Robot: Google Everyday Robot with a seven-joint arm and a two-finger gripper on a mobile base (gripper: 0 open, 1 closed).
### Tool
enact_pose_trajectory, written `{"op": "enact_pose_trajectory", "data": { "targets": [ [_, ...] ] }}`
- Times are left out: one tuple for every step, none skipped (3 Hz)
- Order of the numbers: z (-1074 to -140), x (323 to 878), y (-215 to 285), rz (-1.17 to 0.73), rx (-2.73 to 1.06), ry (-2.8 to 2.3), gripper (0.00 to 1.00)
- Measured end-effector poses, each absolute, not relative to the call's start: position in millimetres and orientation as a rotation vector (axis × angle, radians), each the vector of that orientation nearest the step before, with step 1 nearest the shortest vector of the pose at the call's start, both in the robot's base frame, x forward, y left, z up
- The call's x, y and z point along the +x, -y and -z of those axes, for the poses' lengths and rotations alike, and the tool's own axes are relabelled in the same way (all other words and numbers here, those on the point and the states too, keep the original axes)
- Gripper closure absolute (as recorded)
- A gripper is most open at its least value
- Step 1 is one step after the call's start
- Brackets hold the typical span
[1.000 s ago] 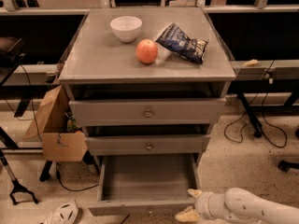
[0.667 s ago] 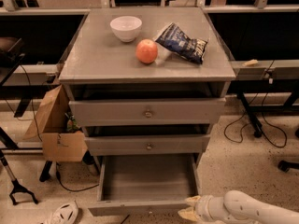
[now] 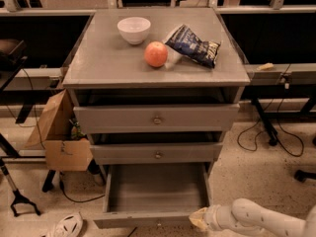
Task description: Close bottom drawer
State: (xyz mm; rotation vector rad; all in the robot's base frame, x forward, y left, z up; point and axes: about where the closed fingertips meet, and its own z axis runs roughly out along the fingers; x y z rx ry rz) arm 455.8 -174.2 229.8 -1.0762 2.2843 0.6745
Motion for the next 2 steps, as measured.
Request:
{"op": "enact_pose_trajectory", "data": {
  "targets": [
    [-204.2, 466.7, 161.7, -0.714, -1.113, -2.313, 1.00],
    [-191.7, 467.7, 157.1, -0.732, -1.141, -2.338, 1.00]
  ]
}}
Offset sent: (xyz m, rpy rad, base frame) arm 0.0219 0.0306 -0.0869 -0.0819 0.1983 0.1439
